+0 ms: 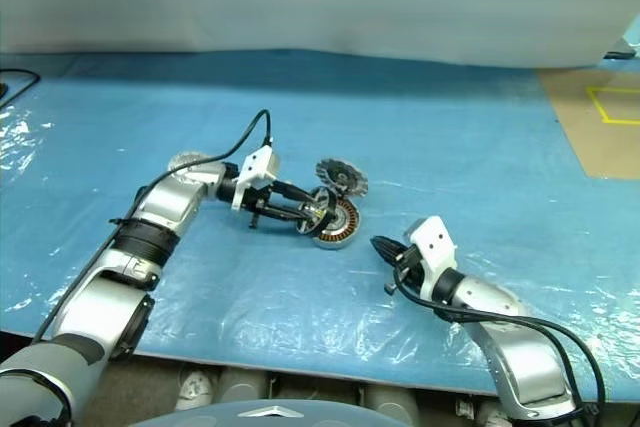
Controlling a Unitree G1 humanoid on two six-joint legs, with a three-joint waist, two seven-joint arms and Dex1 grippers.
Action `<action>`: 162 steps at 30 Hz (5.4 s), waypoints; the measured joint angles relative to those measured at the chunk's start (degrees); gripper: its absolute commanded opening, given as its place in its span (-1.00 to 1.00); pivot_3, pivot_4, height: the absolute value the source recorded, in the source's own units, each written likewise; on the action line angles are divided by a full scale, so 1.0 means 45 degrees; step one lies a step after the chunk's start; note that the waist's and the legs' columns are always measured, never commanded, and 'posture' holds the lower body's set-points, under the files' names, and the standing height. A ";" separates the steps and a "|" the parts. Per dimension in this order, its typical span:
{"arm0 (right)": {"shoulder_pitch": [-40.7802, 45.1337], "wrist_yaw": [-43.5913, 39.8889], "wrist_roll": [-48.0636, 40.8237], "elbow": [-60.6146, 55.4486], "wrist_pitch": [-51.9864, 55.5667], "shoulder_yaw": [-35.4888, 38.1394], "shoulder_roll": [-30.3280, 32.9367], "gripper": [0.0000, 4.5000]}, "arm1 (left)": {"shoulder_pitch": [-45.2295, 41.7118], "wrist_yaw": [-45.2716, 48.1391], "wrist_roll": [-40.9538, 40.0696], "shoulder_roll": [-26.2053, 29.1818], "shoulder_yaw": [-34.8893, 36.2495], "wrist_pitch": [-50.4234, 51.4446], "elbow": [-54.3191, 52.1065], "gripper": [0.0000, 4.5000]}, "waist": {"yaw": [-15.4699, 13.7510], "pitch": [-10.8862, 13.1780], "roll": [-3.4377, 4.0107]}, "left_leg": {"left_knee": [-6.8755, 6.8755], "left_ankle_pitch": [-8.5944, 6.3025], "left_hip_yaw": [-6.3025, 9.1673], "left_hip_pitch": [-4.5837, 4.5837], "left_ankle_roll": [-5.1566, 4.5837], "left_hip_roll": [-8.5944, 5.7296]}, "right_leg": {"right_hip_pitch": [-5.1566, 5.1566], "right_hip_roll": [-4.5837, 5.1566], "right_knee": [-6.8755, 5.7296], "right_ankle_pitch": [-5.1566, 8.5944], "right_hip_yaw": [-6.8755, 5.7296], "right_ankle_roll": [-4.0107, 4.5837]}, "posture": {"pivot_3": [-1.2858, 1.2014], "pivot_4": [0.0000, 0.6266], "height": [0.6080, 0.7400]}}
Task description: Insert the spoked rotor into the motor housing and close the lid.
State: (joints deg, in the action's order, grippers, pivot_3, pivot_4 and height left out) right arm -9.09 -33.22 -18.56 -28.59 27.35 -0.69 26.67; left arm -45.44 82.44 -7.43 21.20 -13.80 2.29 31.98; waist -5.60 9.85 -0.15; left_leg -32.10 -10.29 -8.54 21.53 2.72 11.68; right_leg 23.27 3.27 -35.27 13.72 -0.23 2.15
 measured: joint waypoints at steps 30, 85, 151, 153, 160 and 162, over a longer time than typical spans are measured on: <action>-0.0131 0.0176 -0.0154 -0.1415 0.1025 -0.0001 0.0926 -0.98 | 0.0590 0.0006 -0.1178 0.0028 0.0412 0.1400 -0.1828 -0.30 | -0.0022 0.0000 0.0001 | 0.0015 0.0000 0.0002 -0.0001 0.0000 0.0000 | -0.0013 -0.0011 0.0024 -0.0010 -0.0009 -0.0015 | 0.03 -0.52 1.00; -0.0353 0.1315 0.0041 -0.1931 0.1704 0.0079 0.1046 -0.98 | -0.0745 -0.0717 0.1095 -0.0491 -0.1207 0.0014 -0.0366 -0.09 | -0.0031 -0.0001 0.0002 | 0.0003 0.0000 0.0003 -0.0059 0.0000 -0.0002 | -0.0071 -0.0007 0.0019 -0.0009 0.0000 -0.0013 | 0.03 -0.52 1.00; 0.5979 -0.3259 0.0441 0.3392 0.0996 -0.2571 0.0777 -0.99 | 0.4336 -0.3609 -0.2691 0.0402 0.1577 0.2506 -0.5196 0.13 | 0.0089 -0.0013 0.0014 | -0.0008 0.0000 -0.0008 -0.0029 -0.0002 0.0021 | -0.0013 -0.0037 -0.0033 0.0001 0.0006 0.0009 | 0.03 -0.52 1.00; 0.5856 -0.3279 0.0590 0.3392 0.0996 -0.2773 0.0783 -0.99 | 0.4329 -0.3621 -0.2704 0.0403 0.1595 0.2505 -0.5140 0.13 | 0.0089 -0.0013 0.0015 | -0.0011 0.0000 -0.0010 -0.0029 -0.0002 0.0019 | -0.0013 -0.0033 -0.0030 0.0001 0.0009 0.0010 | 0.03 -0.52 1.00; 0.5895 -0.3327 0.2054 0.3716 -0.0273 -0.4058 0.1333 -0.99 | 0.4440 -0.3540 -0.2708 0.0466 0.1583 0.2489 -0.5033 0.13 | 0.0075 -0.0014 0.0015 | -0.0018 0.0000 -0.0015 -0.0053 -0.0002 0.0021 | -0.0034 -0.0019 -0.0031 0.0002 0.0020 0.0009 | 0.03 -0.52 1.00; 0.5898 -0.3385 0.2537 0.3726 -0.0879 -0.4323 0.1567 -0.99 | 0.4536 -0.3498 -0.2708 0.0483 0.1584 0.2488 -0.5033 0.13 | 0.0063 -0.0015 0.0013 | -0.0014 -0.0001 -0.0015 -0.0069 -0.0002 0.0021 | -0.0050 -0.0019 -0.0029 0.0003 0.0019 0.0008 | 0.03 -0.52 1.00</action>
State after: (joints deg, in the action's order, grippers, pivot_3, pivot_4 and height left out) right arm 17.45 -48.46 -7.14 -11.82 23.40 -20.15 33.73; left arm -25.02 66.70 -19.62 23.38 -6.67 13.49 9.33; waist -5.32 9.79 -0.10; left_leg -32.16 -10.30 -8.61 21.22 2.71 11.77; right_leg 23.05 3.18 -35.40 13.73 -0.15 2.19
